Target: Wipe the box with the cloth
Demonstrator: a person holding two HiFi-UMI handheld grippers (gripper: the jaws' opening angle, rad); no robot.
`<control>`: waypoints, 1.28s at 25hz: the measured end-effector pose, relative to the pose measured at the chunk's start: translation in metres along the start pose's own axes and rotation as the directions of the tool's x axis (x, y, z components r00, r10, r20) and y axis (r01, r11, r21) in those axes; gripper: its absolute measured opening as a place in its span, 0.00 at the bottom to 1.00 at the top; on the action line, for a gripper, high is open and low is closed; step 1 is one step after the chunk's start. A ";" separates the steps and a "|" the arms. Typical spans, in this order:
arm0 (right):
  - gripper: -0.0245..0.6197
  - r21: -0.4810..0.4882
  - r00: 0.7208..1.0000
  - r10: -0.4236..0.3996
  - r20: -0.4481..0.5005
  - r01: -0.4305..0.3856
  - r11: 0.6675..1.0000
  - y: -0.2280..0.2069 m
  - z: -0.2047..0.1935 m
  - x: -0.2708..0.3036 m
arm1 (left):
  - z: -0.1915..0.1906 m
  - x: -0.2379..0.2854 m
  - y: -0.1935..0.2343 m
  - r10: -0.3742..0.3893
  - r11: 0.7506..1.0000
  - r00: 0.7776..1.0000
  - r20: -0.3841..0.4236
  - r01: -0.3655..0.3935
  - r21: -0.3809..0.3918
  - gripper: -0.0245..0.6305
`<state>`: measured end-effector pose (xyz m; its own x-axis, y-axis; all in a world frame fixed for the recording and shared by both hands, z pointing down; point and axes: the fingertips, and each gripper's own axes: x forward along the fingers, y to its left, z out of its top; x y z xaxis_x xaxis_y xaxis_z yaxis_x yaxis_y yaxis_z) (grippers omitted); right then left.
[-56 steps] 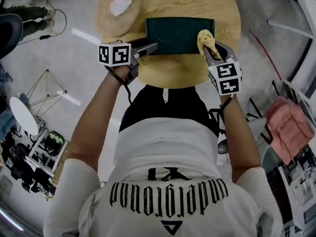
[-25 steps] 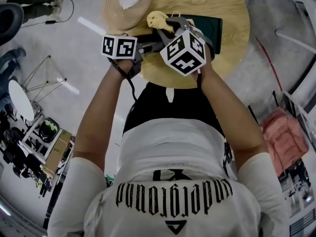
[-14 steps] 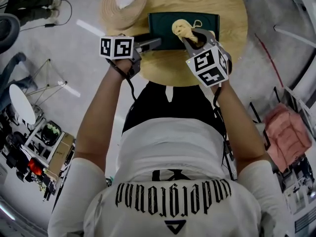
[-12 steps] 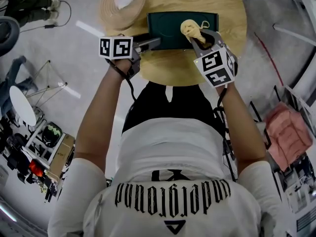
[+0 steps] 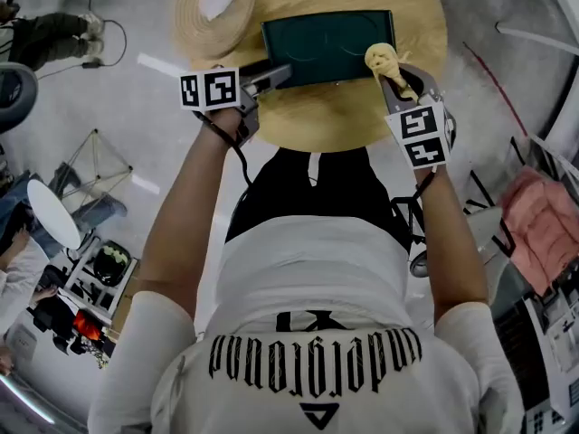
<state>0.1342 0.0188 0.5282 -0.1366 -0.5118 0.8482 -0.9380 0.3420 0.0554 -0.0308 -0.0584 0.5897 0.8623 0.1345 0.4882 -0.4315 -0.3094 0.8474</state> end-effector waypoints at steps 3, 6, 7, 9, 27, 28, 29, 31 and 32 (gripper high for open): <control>0.17 0.028 1.000 -0.010 0.002 0.010 1.000 0.020 -0.010 -0.003 | 0.001 0.001 0.001 -0.001 1.000 1.000 0.007 0.001 -0.001 0.52; 0.17 0.066 1.000 -0.004 -0.006 0.005 0.998 0.041 -0.018 -0.002 | 0.001 0.001 0.001 -0.003 1.000 1.000 0.001 0.003 0.001 0.52; 0.17 0.080 1.000 -0.002 -0.008 0.003 0.997 0.047 -0.019 -0.001 | 0.001 0.001 0.001 -0.004 1.000 1.000 -0.002 0.004 0.002 0.52; 0.17 0.097 1.000 -0.002 -0.007 0.003 0.995 0.056 -0.018 0.005 | 0.002 0.001 0.002 -0.006 1.000 1.000 -0.005 0.006 0.006 0.52; 0.17 -0.023 0.986 0.156 0.055 -0.155 0.988 0.189 0.048 0.054 | 0.002 -0.002 0.002 -0.020 1.000 1.000 -0.002 0.020 -0.004 0.53; 0.16 -0.014 0.987 0.156 0.045 -0.156 0.988 0.188 0.043 0.055 | 0.002 -0.002 0.002 -0.021 1.000 1.000 -0.001 0.021 -0.006 0.53; 0.16 0.003 0.987 0.156 0.037 -0.156 0.988 0.186 0.038 0.057 | 0.002 -0.002 0.003 -0.020 1.000 1.000 0.000 0.020 -0.008 0.53; 0.16 0.048 0.988 0.150 0.021 -0.151 0.987 0.177 0.025 0.061 | 0.000 -0.001 0.003 -0.019 1.000 1.000 -0.002 0.019 -0.007 0.53; 0.16 0.073 0.990 0.144 0.011 -0.144 0.987 0.169 0.019 0.064 | 0.000 0.000 0.003 -0.021 1.000 1.000 -0.005 0.021 -0.004 0.53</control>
<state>-0.0393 0.0285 0.5818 -0.2737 -0.4659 0.8414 -0.9292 0.3540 -0.1062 -0.0318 -0.0594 0.5921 0.8698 0.1452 0.4716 -0.4146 -0.3032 0.8580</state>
